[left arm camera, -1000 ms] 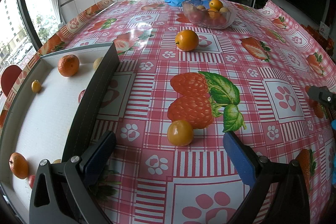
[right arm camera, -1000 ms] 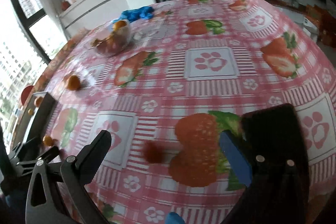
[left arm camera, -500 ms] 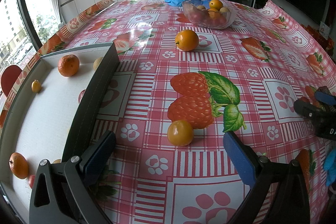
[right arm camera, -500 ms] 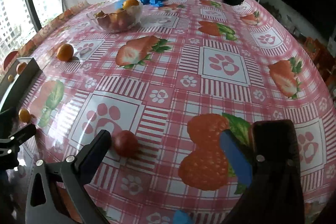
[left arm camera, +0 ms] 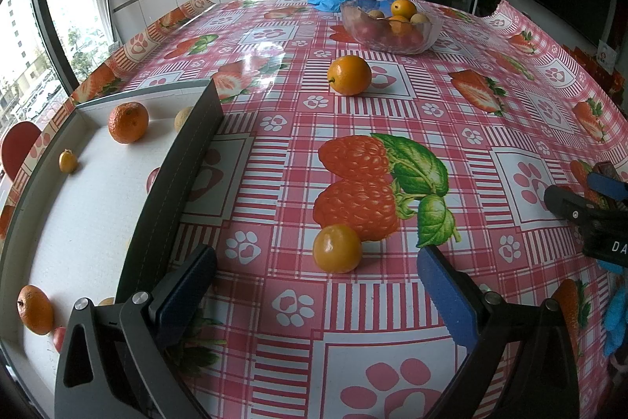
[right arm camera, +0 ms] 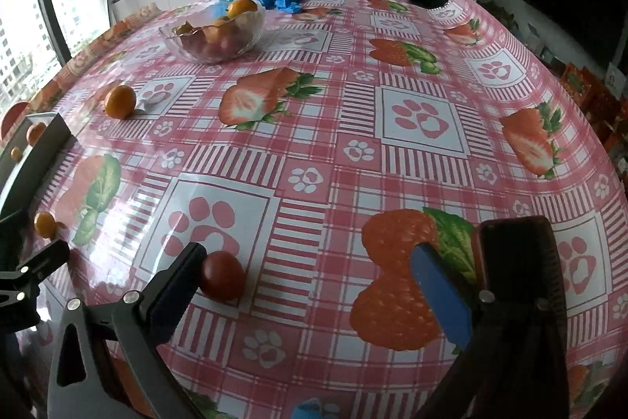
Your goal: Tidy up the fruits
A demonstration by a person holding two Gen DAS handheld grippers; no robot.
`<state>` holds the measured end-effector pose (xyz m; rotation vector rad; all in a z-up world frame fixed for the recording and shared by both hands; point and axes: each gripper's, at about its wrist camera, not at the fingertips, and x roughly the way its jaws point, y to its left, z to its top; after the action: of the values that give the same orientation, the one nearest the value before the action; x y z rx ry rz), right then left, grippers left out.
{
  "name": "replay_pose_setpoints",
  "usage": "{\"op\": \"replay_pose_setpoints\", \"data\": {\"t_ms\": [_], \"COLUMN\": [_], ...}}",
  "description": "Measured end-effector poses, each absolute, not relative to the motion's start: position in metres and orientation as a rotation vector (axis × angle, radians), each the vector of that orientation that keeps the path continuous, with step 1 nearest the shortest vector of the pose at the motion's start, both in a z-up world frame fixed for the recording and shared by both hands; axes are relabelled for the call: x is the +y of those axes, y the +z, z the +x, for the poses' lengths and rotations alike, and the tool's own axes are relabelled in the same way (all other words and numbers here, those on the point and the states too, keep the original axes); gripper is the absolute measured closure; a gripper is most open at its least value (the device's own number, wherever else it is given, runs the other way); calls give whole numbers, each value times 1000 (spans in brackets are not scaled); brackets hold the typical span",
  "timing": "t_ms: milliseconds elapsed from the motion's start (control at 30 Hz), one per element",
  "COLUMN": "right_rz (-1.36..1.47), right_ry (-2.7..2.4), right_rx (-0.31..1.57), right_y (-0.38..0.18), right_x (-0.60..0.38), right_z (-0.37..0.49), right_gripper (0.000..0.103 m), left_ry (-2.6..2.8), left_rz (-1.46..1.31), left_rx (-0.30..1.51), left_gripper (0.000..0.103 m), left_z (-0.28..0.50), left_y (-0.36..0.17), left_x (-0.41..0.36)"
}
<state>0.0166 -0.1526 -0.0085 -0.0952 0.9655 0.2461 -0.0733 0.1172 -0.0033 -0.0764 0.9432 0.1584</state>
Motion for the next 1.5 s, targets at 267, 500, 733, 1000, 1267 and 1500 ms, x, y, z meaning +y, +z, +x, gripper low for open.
{"op": "replay_pose_setpoints", "data": {"t_ms": [267,500,733,1000,1267,1500], "right_rz": [-99,-89,-118,10,72,117], "right_ry": [244,237,293,390,422,433], "right_rx": [966,976,956,1006,1009,1010], "right_y": [-9,-7,3,8,14,22], "right_x": [-153,-151,-138,-146,-153,-159], "right_z": [17,15,6,-3,-14,-20], "right_gripper": [0,5,64,83,83,83], "left_ry": [158,158,118,15,-45,-30], "left_rz": [-77,-76,-98,-127,-173,-158], "left_rx": [943,944,968,974,930,926], "left_gripper": [1,0,18,80,80,80], "left_z": [-73,-73,-71,-76,-96,-103], "left_y": [-3,-3,-1,9,28,36], "left_x": [117,117,115,109,113,112]}}
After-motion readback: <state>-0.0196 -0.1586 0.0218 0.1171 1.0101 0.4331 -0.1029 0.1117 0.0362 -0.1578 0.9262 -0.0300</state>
